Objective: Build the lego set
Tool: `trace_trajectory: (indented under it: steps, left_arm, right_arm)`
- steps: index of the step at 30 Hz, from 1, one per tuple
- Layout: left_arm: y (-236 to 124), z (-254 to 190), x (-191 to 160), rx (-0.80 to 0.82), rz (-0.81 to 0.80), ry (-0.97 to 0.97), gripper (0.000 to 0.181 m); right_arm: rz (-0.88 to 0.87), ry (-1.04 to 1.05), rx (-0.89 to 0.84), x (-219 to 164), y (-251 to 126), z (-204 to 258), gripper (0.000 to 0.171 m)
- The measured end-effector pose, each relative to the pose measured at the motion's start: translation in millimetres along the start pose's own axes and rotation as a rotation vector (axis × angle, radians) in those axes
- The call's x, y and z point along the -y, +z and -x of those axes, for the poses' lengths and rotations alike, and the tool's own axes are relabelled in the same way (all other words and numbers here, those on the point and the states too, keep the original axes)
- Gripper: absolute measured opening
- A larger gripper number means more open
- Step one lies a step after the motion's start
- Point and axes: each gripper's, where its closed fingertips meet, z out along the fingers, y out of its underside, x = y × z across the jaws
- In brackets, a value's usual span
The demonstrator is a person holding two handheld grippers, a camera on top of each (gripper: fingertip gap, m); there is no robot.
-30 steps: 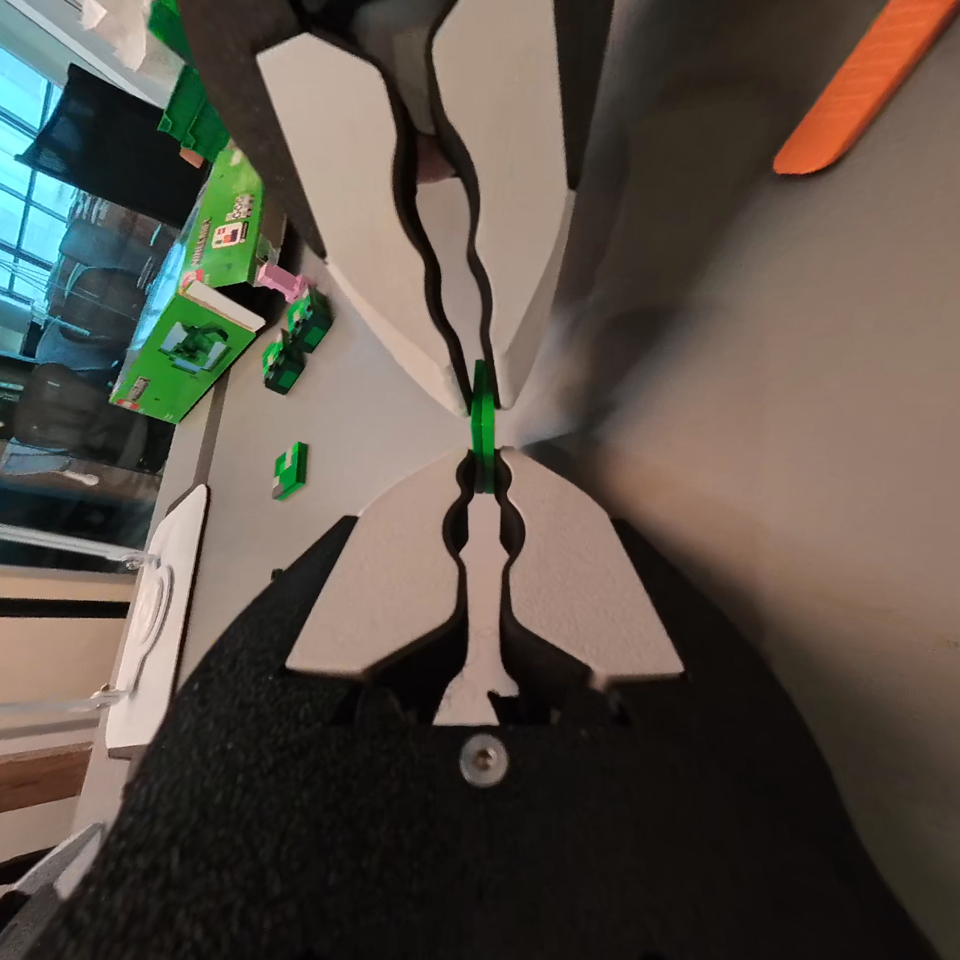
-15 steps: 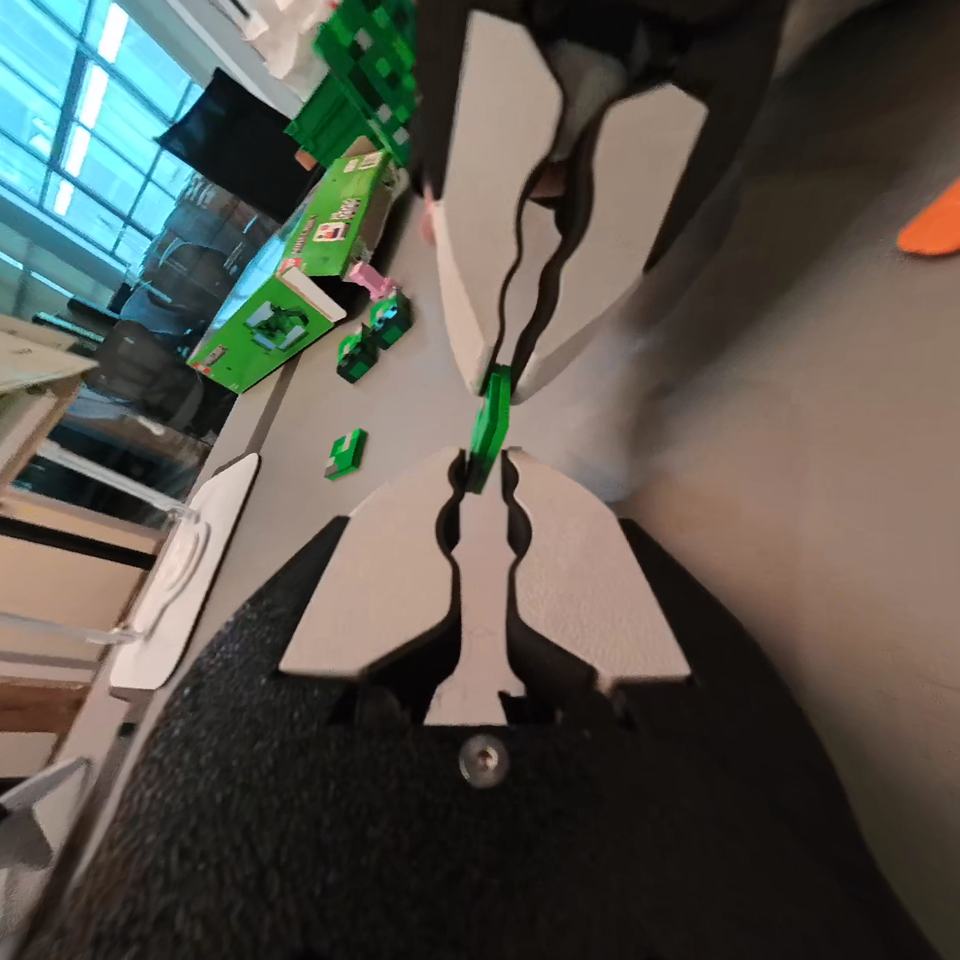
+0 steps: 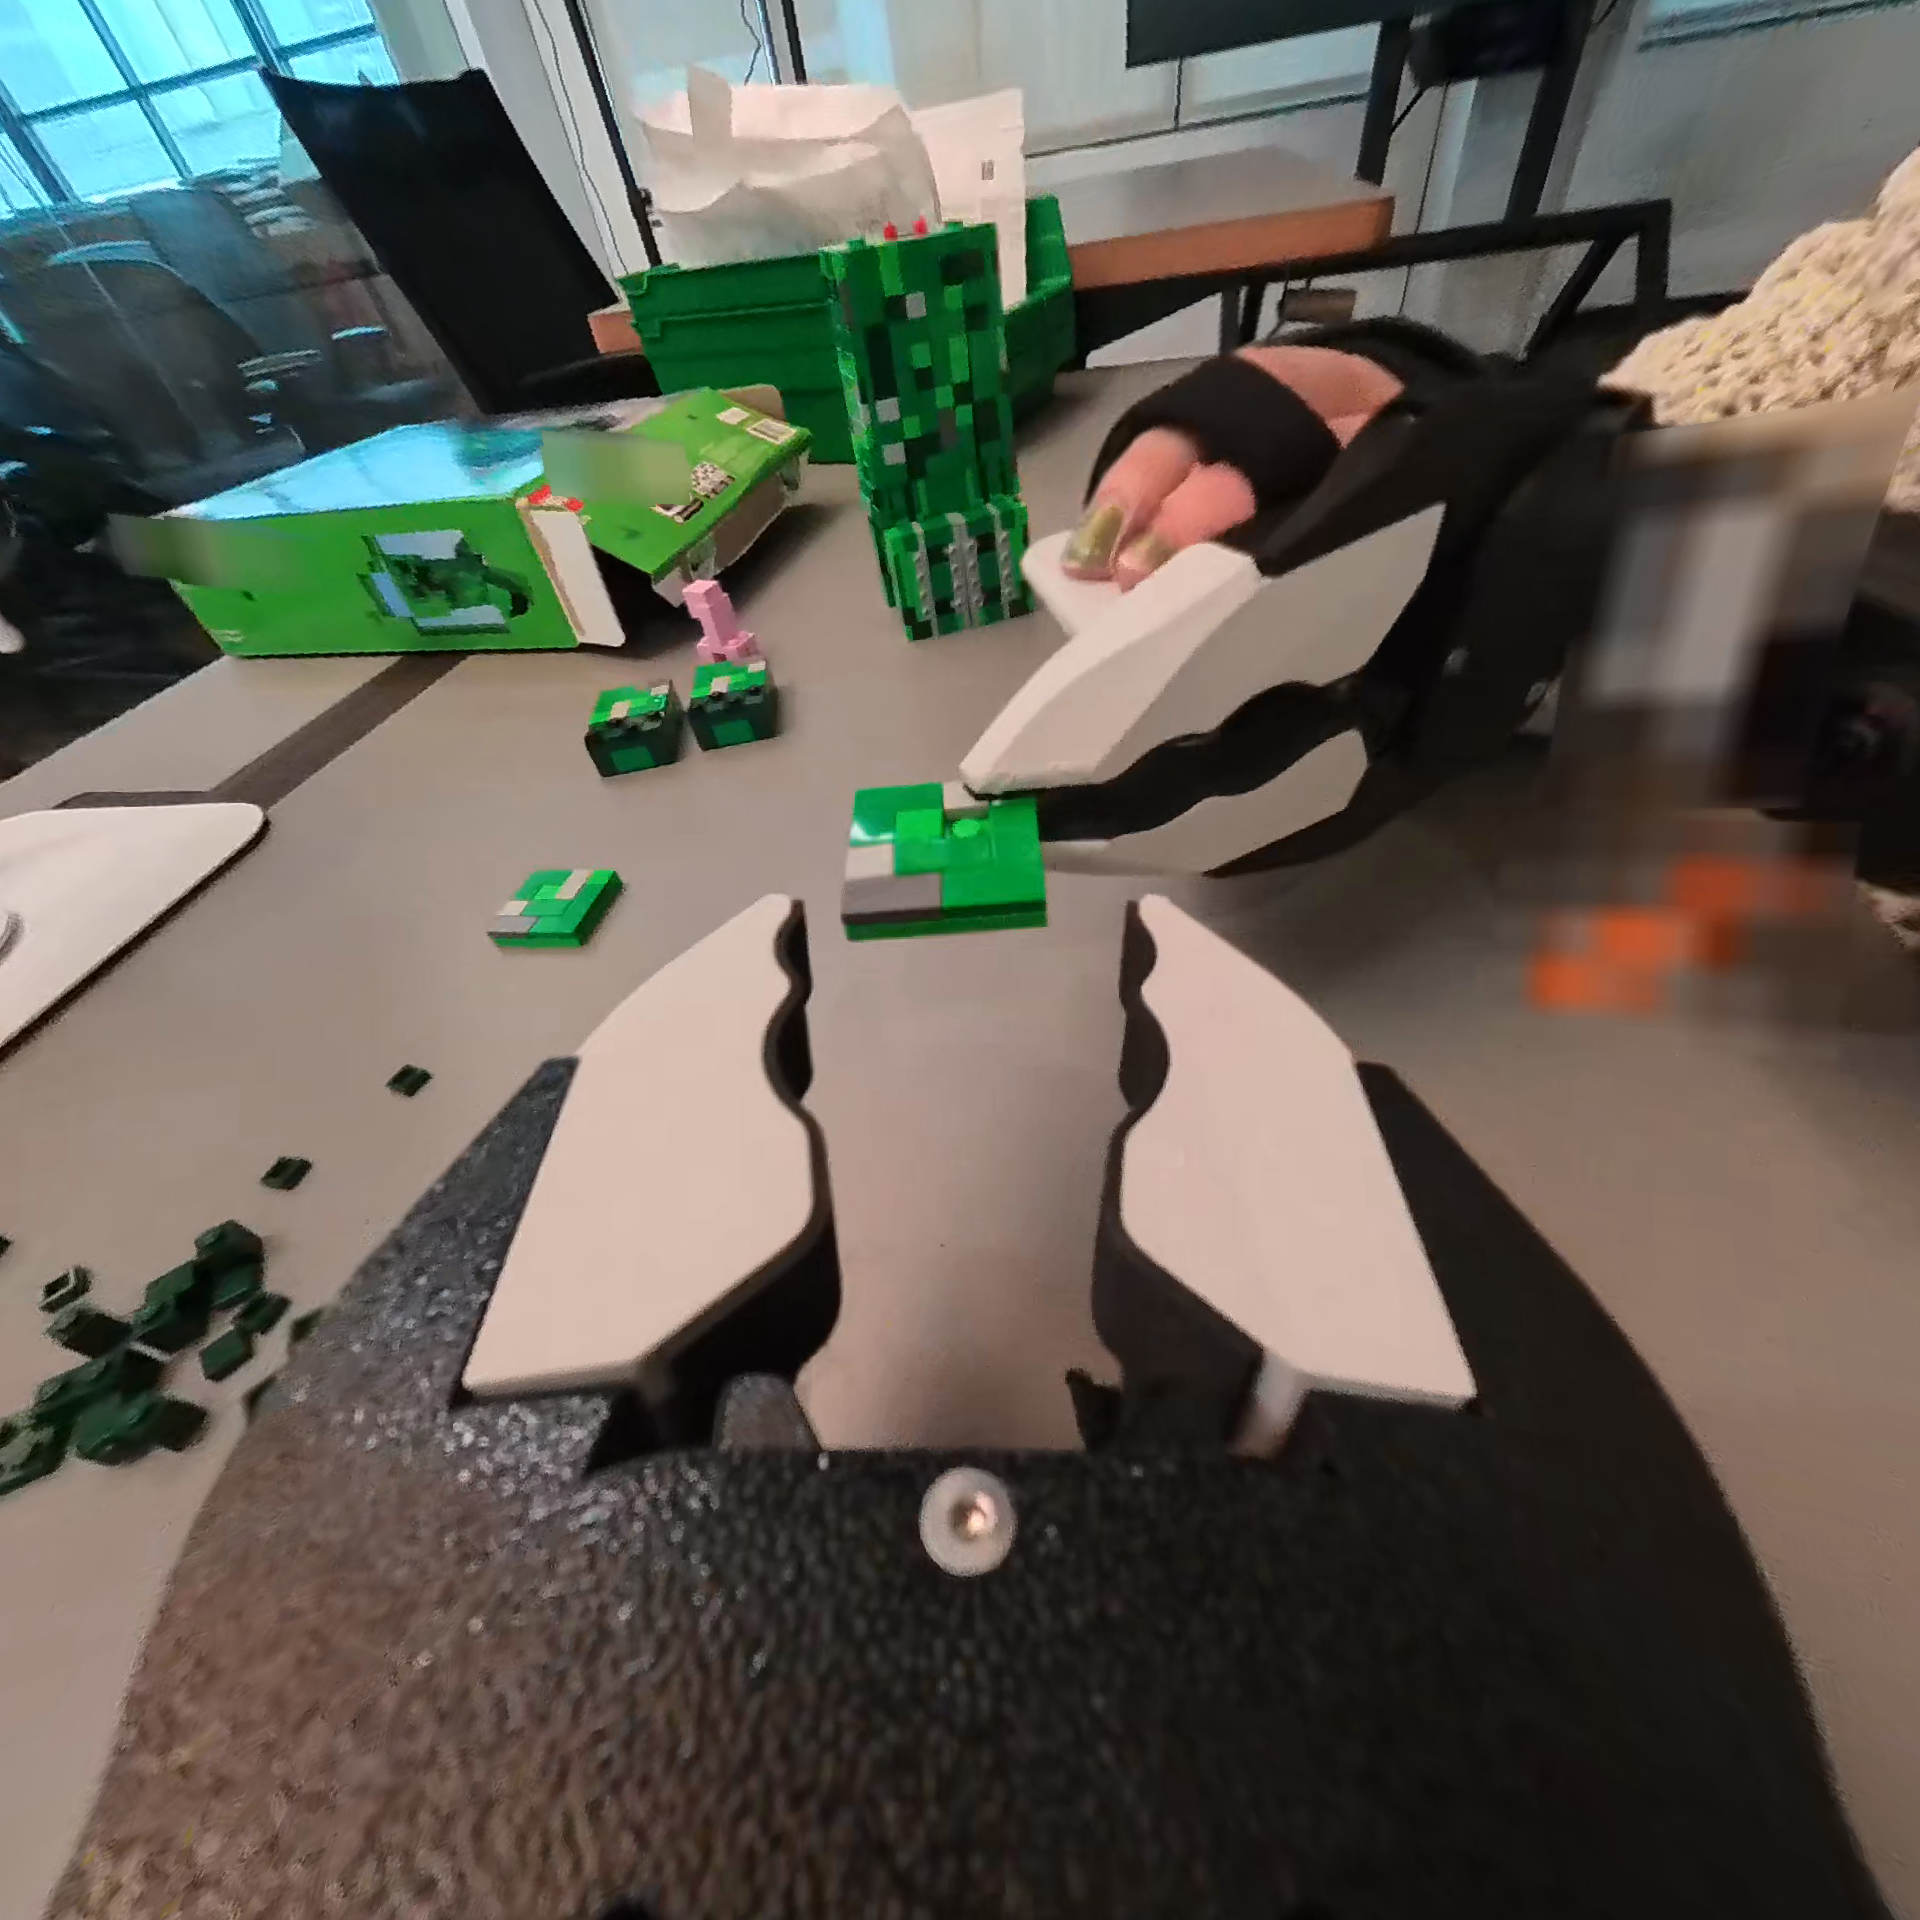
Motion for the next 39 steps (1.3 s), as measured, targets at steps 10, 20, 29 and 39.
trace_trajectory:
  steps: [10,20,29,39]
  left_arm:
    - [-3.5,3.0,1.3,0.013,-0.019,0.030,0.036]
    - [-18.4,44.9,-13.9,0.297,0.072,0.242,0.036]
    - [-46.4,87.3,-16.4,0.580,0.099,0.303,0.036]
    - [-84.0,118.2,-22.0,0.813,0.104,0.150,0.036]
  right_arm:
    - [-0.040,0.011,-0.036,6.8,2.1,-3.0,0.007]
    - [0.003,1.068,0.113,-68.7,10.9,11.1,0.036]
    - [-0.130,1.389,-0.034,-107.7,47.2,-13.4,0.034]
    - [-0.187,1.451,-0.061,-114.3,42.8,-19.7,0.025]
